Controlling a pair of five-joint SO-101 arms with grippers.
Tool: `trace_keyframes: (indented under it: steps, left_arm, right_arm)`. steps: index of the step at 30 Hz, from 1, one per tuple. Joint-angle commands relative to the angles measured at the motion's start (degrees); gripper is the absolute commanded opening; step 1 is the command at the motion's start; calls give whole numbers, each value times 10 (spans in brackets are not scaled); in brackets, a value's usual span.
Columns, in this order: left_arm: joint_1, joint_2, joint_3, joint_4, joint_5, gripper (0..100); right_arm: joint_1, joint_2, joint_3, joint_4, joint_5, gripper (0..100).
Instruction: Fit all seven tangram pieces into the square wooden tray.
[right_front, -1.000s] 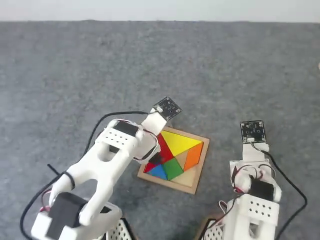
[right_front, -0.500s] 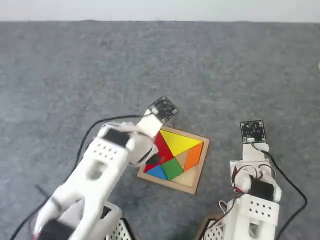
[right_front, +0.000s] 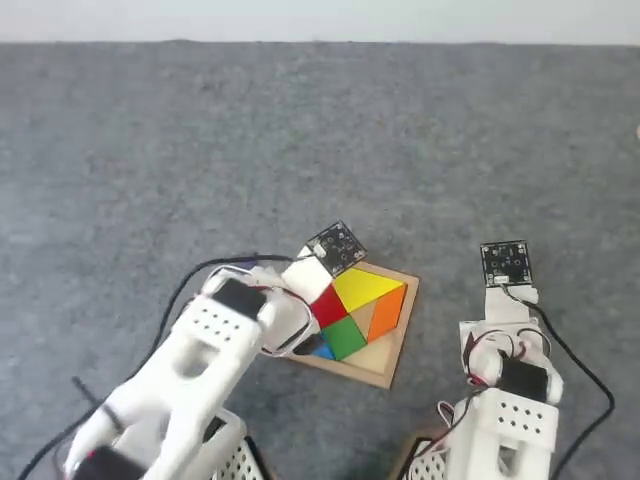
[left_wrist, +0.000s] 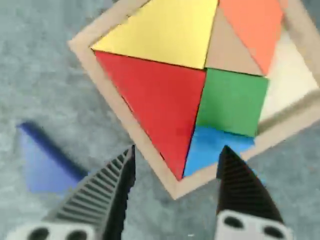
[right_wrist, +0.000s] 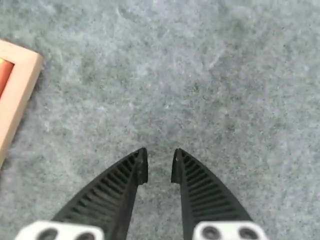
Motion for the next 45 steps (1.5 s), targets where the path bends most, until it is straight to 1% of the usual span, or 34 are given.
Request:
trace_keyframes:
  steps: [1, 4, 7, 9, 15, 17, 19, 22, 26, 31, 34, 39, 45]
  left_arm:
    - [3, 88, -30, -52, -7, 254]
    - [2, 127, -38, -75, -7, 253]
    - [1, 142, -54, -72, -4, 253]
    - [-4, 134, -65, -55, -4, 252]
    - [-88, 27, -131, 30, -7, 253]
    - [-126, 20, -160, 55, -4, 253]
    - [-164, 45, -178, 62, -5, 253]
    - [-210, 120, -197, 57, -4, 253]
    - [-246, 236, -230, 31, 1, 253]
    - [-285, 342, -290, 13, 34, 253]
    - [-293, 375, -313, 17, 48, 253]
    - [-288, 395, -314, 18, 73, 253]
    - [-288, 420, -314, 31, 74, 250]
  right_arm:
    - [3, -12, -6, -12, 2, 95]
    - [3, -12, -6, -12, 2, 95]
    - [3, -12, -6, -11, 2, 95]
    - [3, -12, -6, -11, 2, 95]
    - [3, -12, -6, -11, 2, 97]
    - [3, -12, -6, -11, 2, 97]
    - [3, -12, -6, -11, 2, 97]
    - [3, -12, -6, -9, 2, 97]
    - [3, -12, -6, -9, 4, 97]
    - [3, -12, -6, -9, 5, 97]
    - [2, -12, -5, -9, 5, 97]
    - [2, -12, -5, -11, 5, 97]
    - [2, -12, -5, -12, 5, 97]
